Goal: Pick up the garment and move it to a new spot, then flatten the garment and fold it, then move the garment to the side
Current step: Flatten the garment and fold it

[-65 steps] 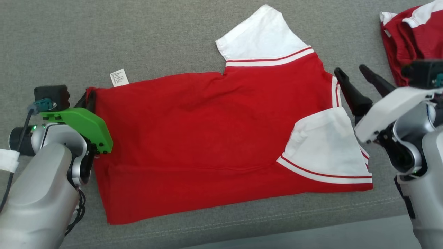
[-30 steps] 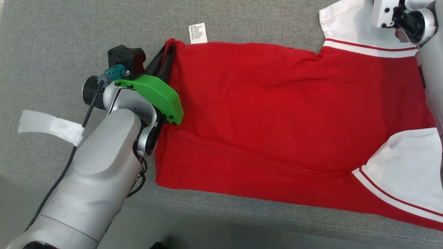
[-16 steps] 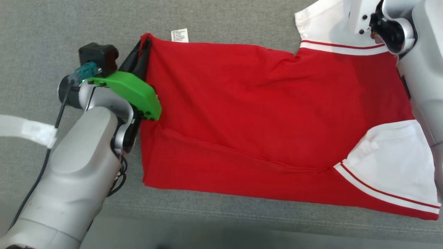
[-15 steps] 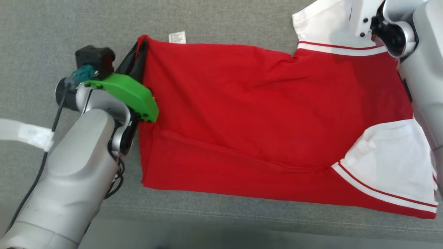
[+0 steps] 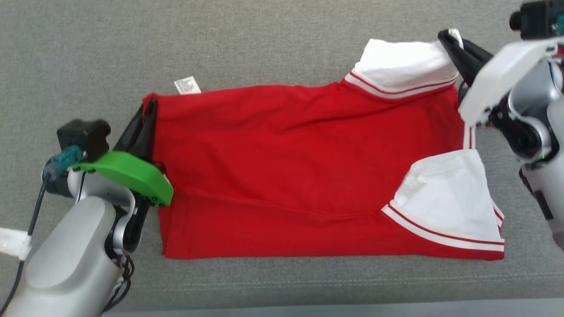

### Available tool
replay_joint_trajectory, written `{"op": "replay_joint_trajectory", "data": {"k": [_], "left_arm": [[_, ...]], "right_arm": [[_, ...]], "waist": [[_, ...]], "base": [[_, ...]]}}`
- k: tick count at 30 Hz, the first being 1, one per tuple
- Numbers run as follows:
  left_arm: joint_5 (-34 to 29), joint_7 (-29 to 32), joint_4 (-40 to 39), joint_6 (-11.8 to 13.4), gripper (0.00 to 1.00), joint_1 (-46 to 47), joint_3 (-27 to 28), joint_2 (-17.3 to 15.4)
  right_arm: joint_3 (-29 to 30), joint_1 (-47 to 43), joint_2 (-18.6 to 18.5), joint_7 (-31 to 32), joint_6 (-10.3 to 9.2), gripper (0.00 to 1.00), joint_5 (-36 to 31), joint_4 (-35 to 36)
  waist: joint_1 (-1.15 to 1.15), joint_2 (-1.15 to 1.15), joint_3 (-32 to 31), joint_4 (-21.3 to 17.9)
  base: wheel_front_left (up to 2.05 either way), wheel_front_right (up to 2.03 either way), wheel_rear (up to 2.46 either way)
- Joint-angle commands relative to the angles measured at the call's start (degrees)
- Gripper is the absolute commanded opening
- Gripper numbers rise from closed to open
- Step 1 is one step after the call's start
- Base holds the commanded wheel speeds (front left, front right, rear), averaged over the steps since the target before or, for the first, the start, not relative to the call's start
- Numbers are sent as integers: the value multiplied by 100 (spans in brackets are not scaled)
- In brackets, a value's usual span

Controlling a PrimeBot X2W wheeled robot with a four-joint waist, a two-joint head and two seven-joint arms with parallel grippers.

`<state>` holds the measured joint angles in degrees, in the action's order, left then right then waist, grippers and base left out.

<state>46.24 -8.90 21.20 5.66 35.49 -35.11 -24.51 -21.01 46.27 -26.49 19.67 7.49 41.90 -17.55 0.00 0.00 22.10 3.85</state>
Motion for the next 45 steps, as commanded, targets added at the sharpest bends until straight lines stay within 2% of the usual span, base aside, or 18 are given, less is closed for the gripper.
{"op": "replay_joint_trajectory", "data": {"k": [1, 10, 15, 19, 27, 34, 38, 39, 40, 41, 42, 44, 45], "left_arm": [[37, -1, -205, 62, 0, -236, 30, -115], [296, -92, -1131, 416, 0, -1239, 230, -480], [368, -129, -1436, 559, 0, -1688, 234, -562], [473, -249, -1547, 662, 0, -2058, 301, -579], [516, -407, -1487, 743, 0, -2558, 277, -423], [518, -451, -1202, 644, 0, -2695, 166, -283], [503, -449, -989, 571, 0, -2754, 82, -300], [514, -440, -950, 550, 4, -2776, 68, -296], [538, -424, -918, 534, 44, -2804, 50, -291], [545, -421, -892, 519, 93, -2827, 35, -300], [571, -393, -867, 498, 100, -2855, 19, -307], [606, -338, -868, 453, 100, -2928, -38, -321], [628, -289, -880, 420, 100, -2977, -80, -337]], "right_arm": [[147, -367, -18, -110, -1, 0, 99, 251], [858, -2151, 168, -235, -1, 0, 76, 1675], [1180, -3013, 334, -133, -1, 0, -120, 2345], [1354, -3505, 521, -80, -1, 0, -288, 2619], [1392, -3959, 700, -144, -1, 0, -626, 2491], [1285, -4196, 789, -389, -1, 0, -777, 2081], [1153, -4242, 718, -623, -1, 0, -891, 1790], [1115, -4254, 682, -669, -1, 0, -935, 1732], [1078, -4267, 659, -724, -1, 5, -956, 1681], [1050, -4283, 662, -776, -1, 22, -954, 1626], [1023, -4299, 659, -828, -1, 45, -957, 1577], [982, -4368, 624, -920, -1, 95, -949, 1487], [955, -4419, 613, -960, -1, 100, -914, 1448]], "waist": [[0, 0, -264, -212], [0, 0, -553, -360], [0, 0, -636, -404], [0, 0, -655, -454], [0, 0, -673, -454], [0, 0, -753, -438], [0, 0, -827, -441], [0, 0, -846, -443], [0, 0, -869, -445], [0, 0, -892, -449], [0, 0, -916, -453], [0, 0, -969, -451], [0, 0, -996, -452]], "base": [[0, 0, 0], [0, 0, 0], [0, 0, 0], [0, 0, 0], [0, 0, 0], [0, 0, 0], [0, 0, 0], [0, 0, 0], [0, 0, 0], [0, 0, 0], [0, 0, 0], [0, 0, 0], [0, 0, 0]]}}
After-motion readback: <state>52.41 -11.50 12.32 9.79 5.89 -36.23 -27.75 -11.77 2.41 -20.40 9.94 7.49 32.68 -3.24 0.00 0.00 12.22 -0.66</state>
